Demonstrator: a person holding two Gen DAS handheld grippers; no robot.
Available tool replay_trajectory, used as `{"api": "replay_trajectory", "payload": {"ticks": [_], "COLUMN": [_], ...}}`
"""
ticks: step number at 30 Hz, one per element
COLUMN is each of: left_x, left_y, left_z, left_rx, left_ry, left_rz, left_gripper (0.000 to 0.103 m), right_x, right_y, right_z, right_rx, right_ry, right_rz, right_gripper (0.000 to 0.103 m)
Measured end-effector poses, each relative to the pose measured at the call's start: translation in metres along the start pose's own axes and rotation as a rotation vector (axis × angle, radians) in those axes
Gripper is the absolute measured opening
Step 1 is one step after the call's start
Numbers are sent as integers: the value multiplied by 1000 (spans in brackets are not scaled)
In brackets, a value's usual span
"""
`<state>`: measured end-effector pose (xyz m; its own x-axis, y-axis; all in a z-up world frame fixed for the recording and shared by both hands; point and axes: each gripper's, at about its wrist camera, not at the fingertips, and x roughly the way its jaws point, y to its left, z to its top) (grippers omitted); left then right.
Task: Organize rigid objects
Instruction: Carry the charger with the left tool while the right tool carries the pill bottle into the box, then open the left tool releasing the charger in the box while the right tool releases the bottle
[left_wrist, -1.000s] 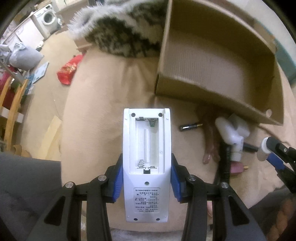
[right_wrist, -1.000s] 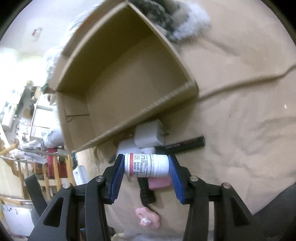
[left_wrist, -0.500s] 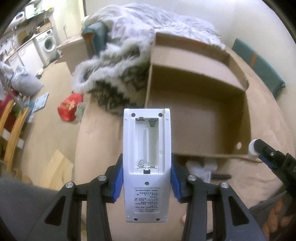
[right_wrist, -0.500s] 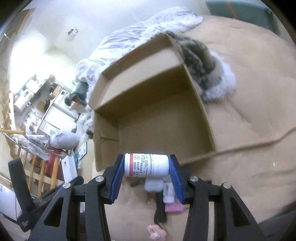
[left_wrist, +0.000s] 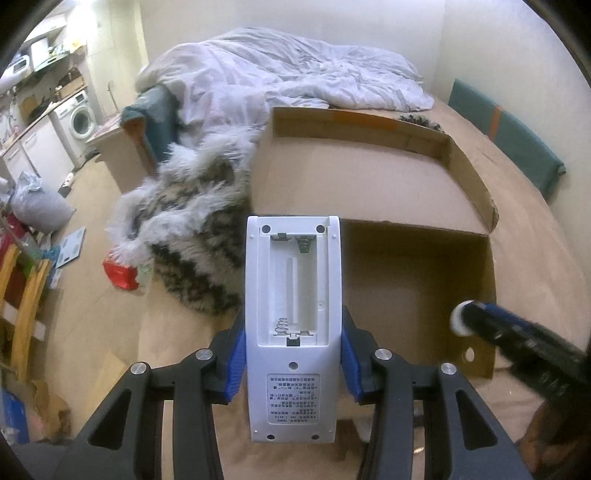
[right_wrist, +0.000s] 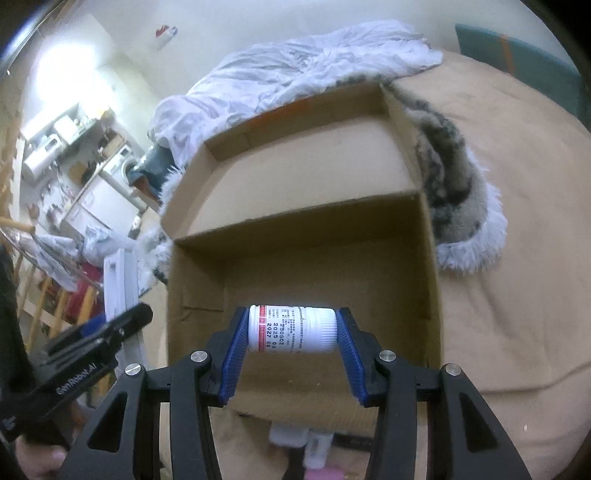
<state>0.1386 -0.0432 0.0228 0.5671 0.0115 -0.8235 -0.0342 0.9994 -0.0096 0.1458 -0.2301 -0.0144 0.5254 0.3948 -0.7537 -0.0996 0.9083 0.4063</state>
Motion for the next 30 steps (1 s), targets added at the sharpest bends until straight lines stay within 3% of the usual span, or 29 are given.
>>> {"api": "replay_trajectory", "payload": {"ticks": [6, 11, 18, 30], "left_x": [34, 53, 72, 93], "left_y": [-16, -20, -17, -26], "left_z": [-5, -12, -19, -30], "left_rx": [34, 40, 21, 59], "left_ry": [6, -18, 42, 98], "left_rz": [-36, -75, -92, -43], "left_gripper": [40, 40, 40, 40], "right_x": [35, 49, 75, 92], "right_y": [-14, -9, -13, -12], "right_z": [-15, -20, -25, -22], "right_rx": [38, -17, -19, -16], "right_ry": [87, 124, 209, 262], "right_rz": [-6, -52, -120, -145], "right_gripper": [50, 50, 50, 50]}}
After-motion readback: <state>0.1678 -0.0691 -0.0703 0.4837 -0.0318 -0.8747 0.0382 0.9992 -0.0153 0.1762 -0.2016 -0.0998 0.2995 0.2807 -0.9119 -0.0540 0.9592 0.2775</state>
